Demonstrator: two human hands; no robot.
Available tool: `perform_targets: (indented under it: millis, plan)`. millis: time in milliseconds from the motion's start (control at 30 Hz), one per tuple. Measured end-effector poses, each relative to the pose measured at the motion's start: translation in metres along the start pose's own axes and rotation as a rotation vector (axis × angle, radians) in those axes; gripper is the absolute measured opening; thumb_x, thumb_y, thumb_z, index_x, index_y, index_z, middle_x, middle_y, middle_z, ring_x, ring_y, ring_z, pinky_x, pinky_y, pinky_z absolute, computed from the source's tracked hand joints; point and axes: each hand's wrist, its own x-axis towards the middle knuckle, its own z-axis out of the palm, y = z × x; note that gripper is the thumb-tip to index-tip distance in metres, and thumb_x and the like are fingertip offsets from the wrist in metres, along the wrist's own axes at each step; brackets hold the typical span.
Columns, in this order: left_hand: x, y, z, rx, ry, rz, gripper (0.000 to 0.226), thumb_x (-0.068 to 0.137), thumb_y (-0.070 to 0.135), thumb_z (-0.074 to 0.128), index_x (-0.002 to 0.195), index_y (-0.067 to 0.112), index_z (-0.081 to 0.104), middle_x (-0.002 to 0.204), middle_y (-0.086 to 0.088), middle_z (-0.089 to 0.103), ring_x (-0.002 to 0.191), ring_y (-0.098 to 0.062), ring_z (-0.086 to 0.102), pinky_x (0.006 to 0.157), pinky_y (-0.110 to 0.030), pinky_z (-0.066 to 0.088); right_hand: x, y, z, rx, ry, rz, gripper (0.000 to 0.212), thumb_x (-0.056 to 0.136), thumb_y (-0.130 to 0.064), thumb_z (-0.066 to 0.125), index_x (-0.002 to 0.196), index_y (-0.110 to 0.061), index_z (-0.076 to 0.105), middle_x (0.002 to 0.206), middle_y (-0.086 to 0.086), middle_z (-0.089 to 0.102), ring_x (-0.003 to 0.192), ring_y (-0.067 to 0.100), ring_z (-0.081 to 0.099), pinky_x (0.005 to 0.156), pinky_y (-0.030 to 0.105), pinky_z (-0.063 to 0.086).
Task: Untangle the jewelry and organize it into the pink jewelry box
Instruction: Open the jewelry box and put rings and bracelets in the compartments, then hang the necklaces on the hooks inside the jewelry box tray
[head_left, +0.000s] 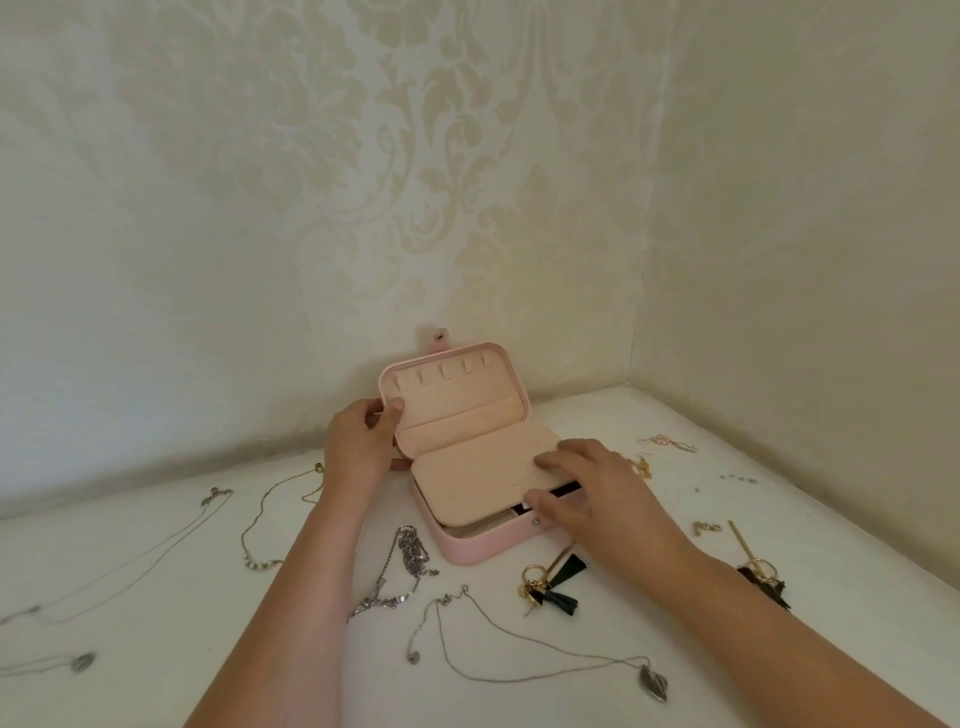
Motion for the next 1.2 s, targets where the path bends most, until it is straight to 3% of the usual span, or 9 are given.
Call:
perform_targets:
  millis: [167, 333, 500, 633, 800, 867, 933, 1067, 1200]
  plan:
    - [-0.002, 0.006, -0.004, -0.031, 0.037, -0.039, 0.04, 0.09, 0.014, 0.061, 0.126, -0.002, 0.051, 0.109, -0.018, 0.063, 0.074, -0.024, 0.066, 0.062, -0.037, 0.059, -0.001, -0.001, 0.002, -0.097, -0.016, -0.069, 0.046, 0.092, -0.051, 0.046, 0.136, -0.036, 0.045, 0.143, -0.012, 0.034, 0.129, 0.008, 0.03, 0.098, 0.019, 0.028]
    - [-0.026, 0.018, -0.028, 0.215, 0.171, 0.084, 0.021, 0.087, 0.012, 0.062, 0.107, 0.009, 0.065, 0.094, -0.003, 0.066, 0.082, -0.025, 0.065, 0.078, -0.033, 0.051, 0.002, 0.001, 0.0, -0.112, -0.006, -0.111, 0.043, 0.093, -0.048, 0.047, 0.133, -0.033, 0.05, 0.14, -0.008, 0.041, 0.126, 0.012, 0.035, 0.095, 0.017, 0.026]
    - [-0.088, 0.02, -0.054, 0.533, 0.027, 0.149, 0.008, 0.084, 0.017, 0.067, 0.091, 0.022, 0.069, 0.087, 0.008, 0.066, 0.082, -0.012, 0.061, 0.073, -0.025, 0.042, 0.003, 0.004, 0.002, -0.114, 0.005, -0.127, 0.042, 0.094, -0.046, 0.047, 0.133, -0.031, 0.052, 0.138, -0.005, 0.043, 0.126, 0.014, 0.036, 0.096, 0.019, 0.027]
    - [-0.136, 0.01, -0.068, 0.658, -0.086, 0.252, 0.021, 0.089, 0.027, 0.063, 0.109, 0.025, 0.067, 0.102, 0.012, 0.059, 0.096, -0.008, 0.057, 0.08, -0.02, 0.039, 0.002, 0.004, 0.002, -0.118, -0.007, -0.125, 0.042, 0.095, -0.045, 0.045, 0.134, -0.03, 0.05, 0.141, -0.004, 0.041, 0.127, 0.016, 0.036, 0.099, 0.022, 0.029]
    - [-0.178, -0.014, -0.089, 0.671, -0.287, 0.246, 0.055, 0.094, 0.056, 0.029, 0.14, 0.03, 0.041, 0.143, 0.019, 0.038, 0.135, 0.0, 0.033, 0.109, -0.012, 0.021, -0.004, 0.002, -0.002, -0.092, -0.036, -0.124, 0.043, 0.096, -0.042, 0.044, 0.136, -0.028, 0.048, 0.144, -0.002, 0.039, 0.13, 0.018, 0.035, 0.104, 0.027, 0.028]
    - [-0.191, -0.02, -0.099, 0.71, -0.342, 0.271, 0.079, 0.081, 0.075, 0.004, 0.145, 0.035, 0.027, 0.146, 0.026, 0.02, 0.137, 0.012, 0.01, 0.108, -0.005, 0.0, -0.006, 0.002, -0.002, -0.098, -0.037, -0.124, 0.044, 0.096, -0.043, 0.045, 0.136, -0.027, 0.048, 0.143, -0.002, 0.039, 0.13, 0.019, 0.035, 0.104, 0.027, 0.028]
    - [-0.2, -0.023, -0.108, 0.696, -0.356, 0.277, 0.087, 0.075, 0.081, -0.004, 0.142, 0.037, 0.028, 0.143, 0.031, 0.018, 0.131, 0.022, 0.004, 0.105, 0.001, -0.002, -0.007, 0.001, -0.001, -0.101, -0.032, -0.122, 0.044, 0.095, -0.043, 0.046, 0.136, -0.027, 0.047, 0.143, -0.001, 0.039, 0.129, 0.019, 0.035, 0.104, 0.028, 0.029]
    - [-0.202, -0.019, -0.121, 0.545, -0.236, 0.249, 0.034, 0.091, 0.048, 0.05, 0.119, 0.033, 0.062, 0.123, 0.029, 0.05, 0.116, 0.023, 0.036, 0.091, 0.003, 0.028, -0.008, -0.001, 0.001, -0.122, -0.044, -0.104, 0.047, 0.093, -0.044, 0.049, 0.137, -0.026, 0.046, 0.144, 0.0, 0.038, 0.13, 0.02, 0.034, 0.104, 0.032, 0.03]
    - [-0.186, -0.01, -0.132, 0.493, -0.201, 0.134, 0.015, 0.079, 0.029, 0.074, 0.093, 0.029, 0.069, 0.095, 0.016, 0.056, 0.086, 0.013, 0.047, 0.073, -0.003, 0.033, -0.008, -0.002, 0.003, -0.127, -0.046, -0.093, 0.048, 0.092, -0.045, 0.05, 0.136, -0.026, 0.047, 0.143, 0.0, 0.039, 0.131, 0.021, 0.034, 0.105, 0.033, 0.031]
